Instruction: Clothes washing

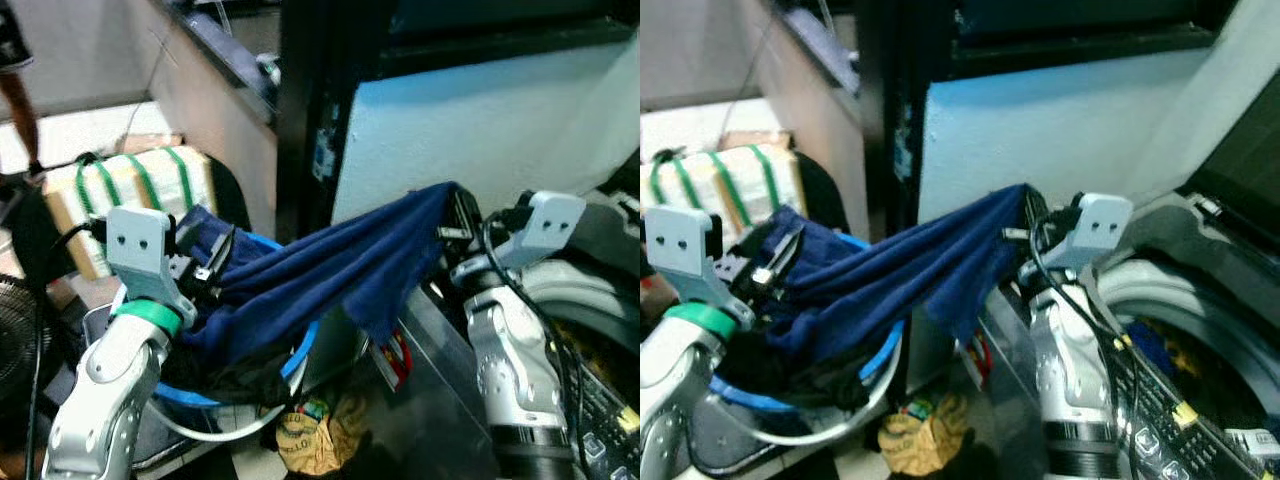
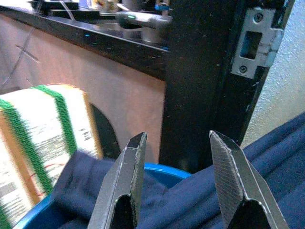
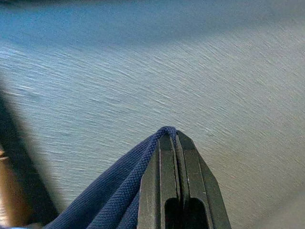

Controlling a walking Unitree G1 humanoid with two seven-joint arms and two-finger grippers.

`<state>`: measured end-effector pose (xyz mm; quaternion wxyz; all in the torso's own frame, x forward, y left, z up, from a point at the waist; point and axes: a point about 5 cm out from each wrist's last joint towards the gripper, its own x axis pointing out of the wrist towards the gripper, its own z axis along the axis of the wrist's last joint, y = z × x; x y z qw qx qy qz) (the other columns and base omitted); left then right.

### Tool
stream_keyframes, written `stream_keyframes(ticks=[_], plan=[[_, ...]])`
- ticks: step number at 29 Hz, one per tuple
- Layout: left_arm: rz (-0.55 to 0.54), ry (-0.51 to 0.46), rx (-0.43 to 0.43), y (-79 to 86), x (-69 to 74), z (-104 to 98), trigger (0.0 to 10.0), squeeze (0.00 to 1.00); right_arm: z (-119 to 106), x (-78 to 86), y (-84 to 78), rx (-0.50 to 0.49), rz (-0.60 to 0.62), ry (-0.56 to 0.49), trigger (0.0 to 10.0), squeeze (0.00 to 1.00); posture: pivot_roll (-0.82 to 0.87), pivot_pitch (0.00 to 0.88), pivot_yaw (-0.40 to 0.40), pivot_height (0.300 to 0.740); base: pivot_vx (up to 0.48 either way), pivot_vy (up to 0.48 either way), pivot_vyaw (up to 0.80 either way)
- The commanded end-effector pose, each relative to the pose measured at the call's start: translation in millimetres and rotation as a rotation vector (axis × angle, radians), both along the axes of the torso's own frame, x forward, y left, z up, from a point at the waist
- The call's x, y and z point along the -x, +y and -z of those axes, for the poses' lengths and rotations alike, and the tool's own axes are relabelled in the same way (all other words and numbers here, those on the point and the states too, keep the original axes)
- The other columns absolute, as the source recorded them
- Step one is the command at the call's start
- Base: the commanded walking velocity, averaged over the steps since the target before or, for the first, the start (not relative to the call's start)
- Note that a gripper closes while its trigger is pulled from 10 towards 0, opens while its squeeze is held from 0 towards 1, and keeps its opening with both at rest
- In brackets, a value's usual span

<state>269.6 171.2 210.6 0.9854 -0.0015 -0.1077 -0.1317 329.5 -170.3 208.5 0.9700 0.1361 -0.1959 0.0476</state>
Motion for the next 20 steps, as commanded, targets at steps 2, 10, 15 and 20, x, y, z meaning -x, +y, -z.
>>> stream_keyframes(ticks=[2,10,15,20], plan=[[0.032,0.006,-0.019,-5.4,1.9,1.0,10.0,0.0,-32.0,-6.9,-33.3,-0.051,0.1,-0.089,10.0,0.0,0.12,0.0,0.0,0.74,0.0,0.0,-0.8],[0.052,0.011,-0.021,-8.2,1.7,1.1,10.0,0.0,-135.5,-11.9,-90.8,-0.06,0.234,-0.347,10.0,0.0,0.12,0.0,0.01,0.74,0.0,0.0,-0.8],[0.063,0.017,-0.022,-9.7,2.4,1.9,10.0,0.0,-190.1,2.3,-117.3,-0.104,0.26,-0.502,10.0,0.0,0.12,0.0,0.008,0.74,0.0,0.0,-0.8],[0.068,0.02,-0.021,-11.2,2.6,1.9,10.0,0.0,-185.3,-1.0,-112.8,-0.097,0.234,-0.487,10.0,0.0,0.12,0.001,0.008,0.74,0.0,0.0,-0.8]])
